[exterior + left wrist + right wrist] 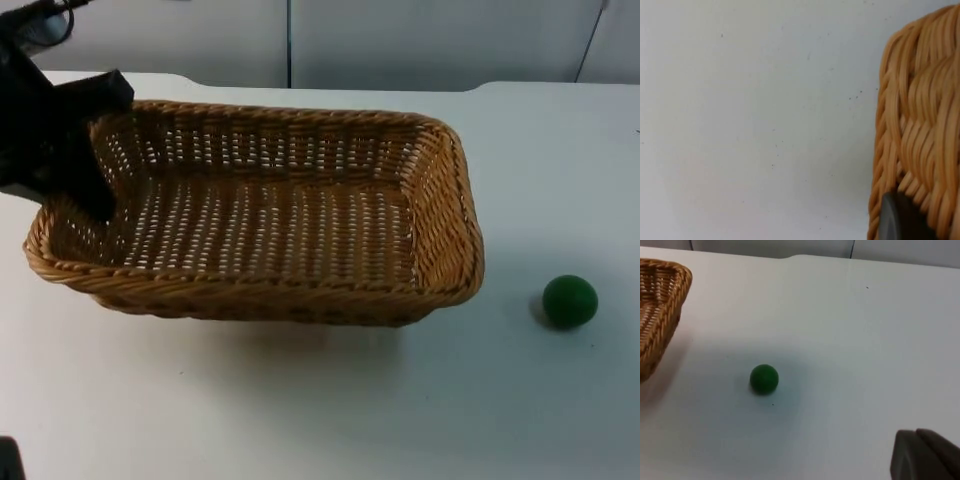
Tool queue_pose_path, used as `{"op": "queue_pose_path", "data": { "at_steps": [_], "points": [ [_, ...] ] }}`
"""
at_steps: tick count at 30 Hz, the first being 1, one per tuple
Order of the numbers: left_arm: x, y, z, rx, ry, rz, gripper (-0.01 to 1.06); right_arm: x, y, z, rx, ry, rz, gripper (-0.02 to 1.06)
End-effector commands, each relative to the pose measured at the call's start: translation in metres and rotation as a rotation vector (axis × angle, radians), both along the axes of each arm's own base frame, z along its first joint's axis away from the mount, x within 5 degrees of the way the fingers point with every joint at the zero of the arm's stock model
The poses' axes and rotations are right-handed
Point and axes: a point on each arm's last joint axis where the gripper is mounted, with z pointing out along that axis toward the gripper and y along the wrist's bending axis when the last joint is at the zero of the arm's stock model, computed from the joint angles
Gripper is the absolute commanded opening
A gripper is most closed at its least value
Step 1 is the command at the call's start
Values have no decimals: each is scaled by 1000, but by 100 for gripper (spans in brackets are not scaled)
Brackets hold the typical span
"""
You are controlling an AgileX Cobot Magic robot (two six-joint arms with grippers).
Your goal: Pick up the basket with the left hand and place the ball into the basket with the right hand.
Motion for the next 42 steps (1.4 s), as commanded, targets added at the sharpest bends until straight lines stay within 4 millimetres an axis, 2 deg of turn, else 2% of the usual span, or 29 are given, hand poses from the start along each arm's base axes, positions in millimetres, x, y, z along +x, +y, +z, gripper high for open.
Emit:
{"op": "queue_pose_path", "data": {
  "at_steps": [1,8,42],
  "points": [
    [3,-2,-2,-29,18,27,0,0,1,-1,8,2,2,0],
    [11,-2,-3,-26,-44,77,0,0,1,-1,8,2,2,0],
    [12,-3,-3,-44,-47,95,0,1,1,0,36,-11,-6,0]
  ]
}}
